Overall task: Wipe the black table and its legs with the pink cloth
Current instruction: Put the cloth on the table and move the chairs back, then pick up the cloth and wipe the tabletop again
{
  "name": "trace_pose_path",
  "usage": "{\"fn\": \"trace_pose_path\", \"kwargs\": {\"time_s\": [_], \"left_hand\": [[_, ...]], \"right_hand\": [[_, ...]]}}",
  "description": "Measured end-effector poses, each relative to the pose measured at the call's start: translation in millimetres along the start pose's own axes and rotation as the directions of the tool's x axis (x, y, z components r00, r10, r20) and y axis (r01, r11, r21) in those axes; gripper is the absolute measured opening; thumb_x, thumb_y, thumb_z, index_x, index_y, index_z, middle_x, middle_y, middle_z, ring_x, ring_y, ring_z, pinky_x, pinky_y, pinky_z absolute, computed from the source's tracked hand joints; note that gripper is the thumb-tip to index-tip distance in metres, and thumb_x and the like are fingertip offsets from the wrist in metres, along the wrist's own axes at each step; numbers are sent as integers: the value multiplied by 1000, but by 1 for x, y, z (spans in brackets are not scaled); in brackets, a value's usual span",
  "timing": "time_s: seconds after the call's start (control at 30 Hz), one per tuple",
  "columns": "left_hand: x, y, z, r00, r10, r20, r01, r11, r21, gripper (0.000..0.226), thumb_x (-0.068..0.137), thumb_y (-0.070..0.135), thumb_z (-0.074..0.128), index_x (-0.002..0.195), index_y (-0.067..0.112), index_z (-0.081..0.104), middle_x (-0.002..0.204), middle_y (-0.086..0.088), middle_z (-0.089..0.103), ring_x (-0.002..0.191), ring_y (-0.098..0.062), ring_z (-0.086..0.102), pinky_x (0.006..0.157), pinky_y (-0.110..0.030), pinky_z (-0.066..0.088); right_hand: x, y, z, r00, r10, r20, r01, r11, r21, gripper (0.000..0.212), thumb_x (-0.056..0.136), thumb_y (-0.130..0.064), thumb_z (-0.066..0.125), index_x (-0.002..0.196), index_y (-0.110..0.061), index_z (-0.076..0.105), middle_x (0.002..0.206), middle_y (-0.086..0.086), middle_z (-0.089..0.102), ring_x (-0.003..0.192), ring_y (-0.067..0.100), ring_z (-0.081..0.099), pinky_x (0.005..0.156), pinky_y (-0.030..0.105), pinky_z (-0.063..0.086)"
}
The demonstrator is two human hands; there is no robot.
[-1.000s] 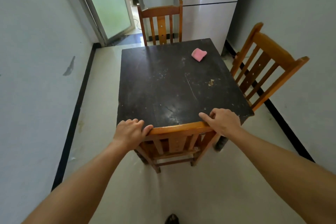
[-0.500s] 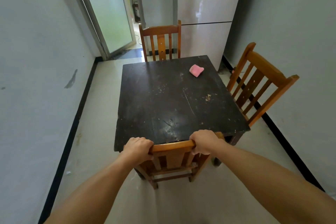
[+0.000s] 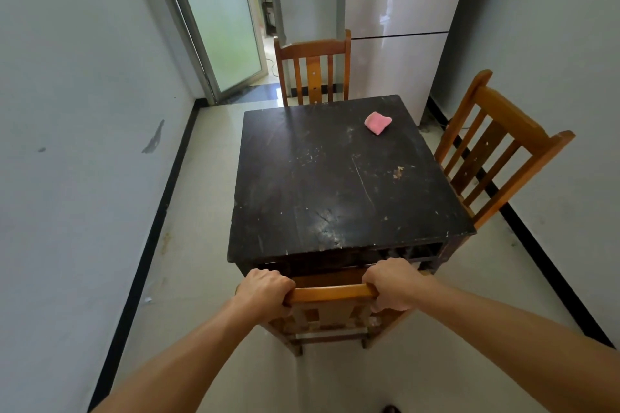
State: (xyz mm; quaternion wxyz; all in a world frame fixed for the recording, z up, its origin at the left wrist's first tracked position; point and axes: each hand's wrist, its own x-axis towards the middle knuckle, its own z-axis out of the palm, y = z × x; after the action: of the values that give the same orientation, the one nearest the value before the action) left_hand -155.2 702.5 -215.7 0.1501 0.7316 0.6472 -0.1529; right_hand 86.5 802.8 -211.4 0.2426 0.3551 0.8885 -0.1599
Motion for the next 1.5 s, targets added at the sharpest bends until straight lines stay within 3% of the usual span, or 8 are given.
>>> {"fn": "trace_pose_path", "kwargs": {"time_s": [0.3, 0.47, 0.63, 0.87, 1.13, 1.3, 1.4, 1.5], "left_hand": [[0, 2, -3, 998, -13, 57, 14, 1000, -17, 34, 88, 45, 62, 115, 26, 62, 105, 3, 65, 90, -14, 60, 82, -27, 50], [14, 8, -38, 982, -48, 181, 82, 980, -182, 44, 76, 50, 74, 112, 28, 61, 103, 3, 61, 88, -13, 59, 78, -27, 54], [58, 44, -83, 996, -81, -45, 71, 979, -193, 36, 89, 49, 59, 115, 24, 59, 106, 1, 64, 92, -18, 62, 81, -35, 53], [150, 141, -122, 981, -108, -161, 68, 970, -231, 32, 94, 43, 50, 117, 21, 56, 109, 1, 64, 94, -19, 61, 77, -32, 47], [233, 225, -120, 967, -211, -143, 154, 930, -333, 27, 96, 41, 50, 114, 22, 56, 104, 5, 60, 89, -14, 56, 75, -29, 45], [266, 219, -115, 939, -308, -153, 238, 903, -357, 27, 97, 41, 49, 116, 24, 55, 108, 3, 59, 95, -15, 59, 82, -32, 51], [297, 201, -105, 925, -357, -130, 286, 879, -380, 29, 97, 42, 47, 118, 22, 54, 112, 2, 57, 97, -15, 57, 84, -31, 49], [342, 179, -98, 914, -397, -87, 335, 857, -392, 36, 97, 43, 46, 124, 20, 50, 119, -2, 53, 106, -19, 54, 92, -36, 47]], "right_hand": [[-9, -4, 0, 999, 44, 20, -44, 999, 28, 22, 84, -41, 69, 101, -28, 65, 92, -6, 64, 85, 14, 60, 74, 29, 50], [-25, 12, -29, 998, 59, -24, -47, 936, 349, 49, 82, -57, 66, 123, -32, 60, 111, -12, 64, 99, 8, 60, 86, 31, 54], [-53, 83, -54, 949, 224, -222, -122, 911, 394, 47, 86, -59, 60, 123, -30, 61, 113, -11, 67, 95, 6, 60, 83, 26, 53], [-84, 211, -45, 927, 337, -162, -237, 865, 443, 40, 89, -52, 61, 120, -27, 61, 110, -9, 64, 96, 7, 60, 83, 24, 53], [-79, 342, -43, 944, 319, -89, -258, 876, 407, 37, 89, -49, 62, 117, -25, 63, 102, -11, 60, 93, 5, 57, 64, 14, 39], [-24, 374, -57, 964, 253, -87, -206, 909, 362, 36, 90, -49, 61, 116, -24, 62, 103, -8, 62, 93, 7, 61, 79, 23, 54], [22, 382, -64, 981, 182, -67, -155, 943, 295, 32, 89, -49, 60, 113, -28, 61, 95, -12, 60, 86, 6, 62, 78, 25, 55], [70, 395, -75, 989, 132, -62, -114, 965, 234, 40, 89, -49, 61, 124, -31, 55, 104, -10, 59, 93, 7, 61, 81, 26, 55]]}}
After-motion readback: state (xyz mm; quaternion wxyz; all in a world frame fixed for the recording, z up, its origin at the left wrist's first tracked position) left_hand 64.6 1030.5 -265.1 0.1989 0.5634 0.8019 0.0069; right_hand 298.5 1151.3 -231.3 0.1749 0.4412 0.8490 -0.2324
